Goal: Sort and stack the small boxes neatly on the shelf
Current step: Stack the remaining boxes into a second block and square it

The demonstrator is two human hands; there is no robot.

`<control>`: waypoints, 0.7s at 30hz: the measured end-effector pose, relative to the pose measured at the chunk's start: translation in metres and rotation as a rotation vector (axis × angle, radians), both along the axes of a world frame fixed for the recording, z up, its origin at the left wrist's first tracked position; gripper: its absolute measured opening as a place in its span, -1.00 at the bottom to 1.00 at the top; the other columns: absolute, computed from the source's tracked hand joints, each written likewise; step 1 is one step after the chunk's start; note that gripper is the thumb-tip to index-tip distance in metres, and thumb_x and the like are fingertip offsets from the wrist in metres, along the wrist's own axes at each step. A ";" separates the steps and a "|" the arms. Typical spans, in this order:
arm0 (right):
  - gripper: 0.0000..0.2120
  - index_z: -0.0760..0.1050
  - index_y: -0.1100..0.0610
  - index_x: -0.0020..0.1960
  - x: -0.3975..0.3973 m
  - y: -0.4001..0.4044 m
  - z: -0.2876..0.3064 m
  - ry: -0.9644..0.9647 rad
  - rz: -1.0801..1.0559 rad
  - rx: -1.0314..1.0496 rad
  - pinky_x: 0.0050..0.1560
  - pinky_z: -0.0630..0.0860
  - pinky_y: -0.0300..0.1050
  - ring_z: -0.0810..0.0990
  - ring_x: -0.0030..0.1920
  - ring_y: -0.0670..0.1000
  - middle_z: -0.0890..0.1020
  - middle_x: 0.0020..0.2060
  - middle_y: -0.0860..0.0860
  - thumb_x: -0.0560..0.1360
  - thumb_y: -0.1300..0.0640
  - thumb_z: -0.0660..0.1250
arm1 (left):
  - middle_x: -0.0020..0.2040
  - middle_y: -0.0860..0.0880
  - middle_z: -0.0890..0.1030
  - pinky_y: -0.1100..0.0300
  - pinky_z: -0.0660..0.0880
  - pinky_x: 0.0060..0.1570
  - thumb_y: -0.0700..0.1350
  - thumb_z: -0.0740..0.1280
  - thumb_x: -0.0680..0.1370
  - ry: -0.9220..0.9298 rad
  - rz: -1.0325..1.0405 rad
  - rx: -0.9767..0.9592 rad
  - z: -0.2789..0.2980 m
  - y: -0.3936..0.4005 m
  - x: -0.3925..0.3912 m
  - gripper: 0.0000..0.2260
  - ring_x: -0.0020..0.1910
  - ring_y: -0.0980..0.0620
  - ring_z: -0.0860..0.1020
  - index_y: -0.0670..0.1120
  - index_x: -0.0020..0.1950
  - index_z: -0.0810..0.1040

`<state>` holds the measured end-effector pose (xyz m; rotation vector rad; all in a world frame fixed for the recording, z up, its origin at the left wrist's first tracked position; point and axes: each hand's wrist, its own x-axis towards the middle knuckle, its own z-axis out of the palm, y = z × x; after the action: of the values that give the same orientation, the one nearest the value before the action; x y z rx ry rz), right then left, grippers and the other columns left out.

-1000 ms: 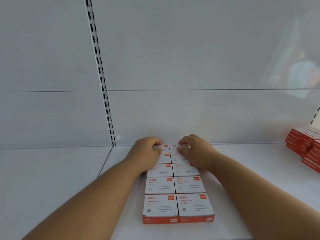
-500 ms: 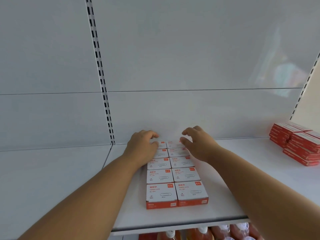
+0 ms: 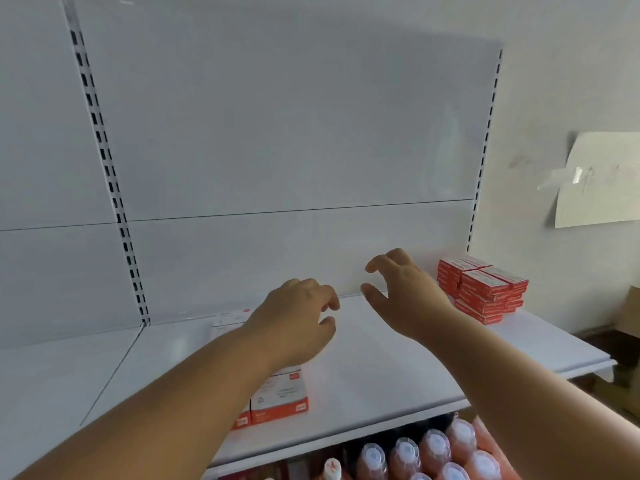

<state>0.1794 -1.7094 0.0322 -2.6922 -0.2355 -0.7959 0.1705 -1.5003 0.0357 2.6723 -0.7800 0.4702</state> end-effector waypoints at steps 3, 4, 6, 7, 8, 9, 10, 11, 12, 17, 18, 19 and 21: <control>-0.69 0.43 -0.04 0.22 -0.006 -0.046 0.003 -0.031 -0.020 -0.002 -0.11 0.52 -0.06 0.57 -0.13 0.02 0.43 0.19 -0.06 0.53 -0.13 0.27 | 0.04 0.18 0.50 0.18 0.42 0.09 0.05 0.24 0.56 0.012 -0.015 0.031 0.001 -0.040 0.000 -0.77 0.08 0.13 0.40 0.15 0.20 0.51; -0.69 0.44 -0.04 0.22 -0.007 -0.063 0.004 -0.040 -0.024 -0.003 -0.11 0.50 -0.07 0.57 -0.10 0.04 0.44 0.18 -0.05 0.53 -0.13 0.28 | 0.03 0.18 0.50 0.18 0.41 0.08 0.05 0.24 0.56 0.008 -0.018 0.025 0.000 -0.055 0.001 -0.78 0.07 0.13 0.40 0.14 0.20 0.51; -0.70 0.46 -0.03 0.20 -0.006 -0.097 0.005 -0.045 -0.025 -0.003 -0.10 0.48 -0.10 0.58 -0.05 0.04 0.48 0.15 -0.05 0.51 -0.11 0.30 | 0.03 0.18 0.51 0.20 0.40 0.07 0.04 0.25 0.57 0.012 -0.012 -0.005 -0.002 -0.089 0.003 -0.79 0.07 0.13 0.41 0.14 0.19 0.52; -0.70 0.47 -0.03 0.19 -0.005 -0.113 0.006 -0.045 -0.025 -0.003 -0.10 0.47 -0.12 0.58 -0.04 0.03 0.49 0.13 -0.06 0.51 -0.11 0.31 | 0.03 0.17 0.52 0.20 0.41 0.07 0.04 0.25 0.57 0.018 -0.003 -0.021 -0.004 -0.105 0.003 -0.79 0.07 0.12 0.42 0.14 0.19 0.52; -0.71 0.48 -0.04 0.18 -0.003 -0.129 0.006 -0.047 -0.026 -0.006 -0.11 0.45 -0.13 0.57 -0.03 0.03 0.50 0.11 -0.07 0.50 -0.11 0.32 | 0.03 0.17 0.53 0.20 0.42 0.07 0.04 0.25 0.57 0.021 0.007 -0.030 -0.006 -0.122 0.003 -0.79 0.07 0.12 0.42 0.14 0.19 0.52; -0.71 0.48 -0.05 0.17 -0.001 -0.143 0.006 -0.050 -0.024 -0.013 -0.12 0.43 -0.14 0.56 -0.02 0.03 0.49 0.10 -0.08 0.50 -0.11 0.32 | 0.04 0.17 0.53 0.19 0.43 0.08 0.04 0.25 0.57 0.023 0.019 -0.034 -0.008 -0.138 0.004 -0.79 0.07 0.11 0.43 0.14 0.19 0.52; -0.72 0.49 -0.05 0.16 0.001 -0.156 0.006 -0.052 -0.015 -0.018 -0.12 0.44 -0.13 0.56 0.00 0.04 0.49 0.09 -0.08 0.49 -0.11 0.32 | 0.04 0.17 0.53 0.18 0.43 0.09 0.04 0.25 0.57 0.026 0.030 -0.041 -0.010 -0.152 0.004 -0.80 0.08 0.12 0.43 0.14 0.19 0.52; -0.73 0.50 -0.04 0.14 0.002 -0.167 0.005 -0.051 -0.001 -0.016 -0.11 0.46 -0.12 0.55 0.00 0.04 0.50 0.08 -0.08 0.49 -0.10 0.33 | 0.03 0.17 0.53 0.19 0.43 0.07 0.03 0.25 0.57 0.032 0.040 -0.053 -0.013 -0.165 0.004 -0.80 0.07 0.12 0.42 0.14 0.18 0.52; -0.74 0.51 -0.03 0.13 0.004 -0.179 0.005 -0.053 0.014 -0.006 -0.10 0.47 -0.11 0.55 0.00 0.05 0.51 0.07 -0.07 0.48 -0.09 0.34 | 0.02 0.18 0.53 0.20 0.42 0.03 0.03 0.25 0.57 0.036 0.048 -0.067 -0.015 -0.177 0.005 -0.81 0.05 0.14 0.41 0.14 0.17 0.52; -0.77 0.54 0.00 0.11 0.020 -0.232 0.005 -0.015 -0.009 0.074 -0.10 0.48 -0.11 0.58 -0.09 0.05 0.53 0.07 -0.03 0.51 -0.05 0.34 | -0.09 0.19 0.53 0.30 0.39 -0.22 0.02 0.25 0.56 0.141 0.115 -0.211 -0.019 -0.228 0.014 -0.84 -0.16 0.21 0.48 0.11 0.12 0.54; -0.77 0.54 -0.01 0.12 0.025 -0.240 0.003 0.002 -0.036 0.089 -0.10 0.50 -0.10 0.58 -0.12 0.03 0.52 0.07 -0.03 0.51 -0.07 0.33 | -0.10 0.18 0.54 0.28 0.41 -0.24 0.04 0.26 0.56 0.185 0.139 -0.270 -0.019 -0.238 0.018 -0.84 -0.17 0.21 0.50 0.10 0.12 0.53; -0.76 0.54 -0.03 0.12 0.029 -0.247 0.001 0.032 -0.062 0.094 -0.12 0.50 -0.10 0.58 -0.15 0.02 0.51 0.07 -0.04 0.51 -0.10 0.31 | -0.09 0.16 0.56 0.24 0.44 -0.23 0.08 0.27 0.57 0.228 0.167 -0.327 -0.019 -0.249 0.022 -0.83 -0.16 0.16 0.53 0.08 0.11 0.53; -0.72 0.52 -0.05 0.14 0.035 -0.254 -0.007 0.118 -0.087 0.104 -0.17 0.50 -0.11 0.57 -0.17 0.02 0.49 0.06 -0.04 0.51 -0.15 0.27 | -0.06 0.09 0.60 0.14 0.51 -0.14 0.16 0.26 0.57 0.292 0.234 -0.408 -0.020 -0.267 0.030 -0.77 -0.10 0.06 0.57 0.04 0.06 0.53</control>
<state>0.2149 -1.9635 0.0250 -2.6541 -0.0481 -0.6521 0.2009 -1.7674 0.0155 2.3759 -0.2536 0.2488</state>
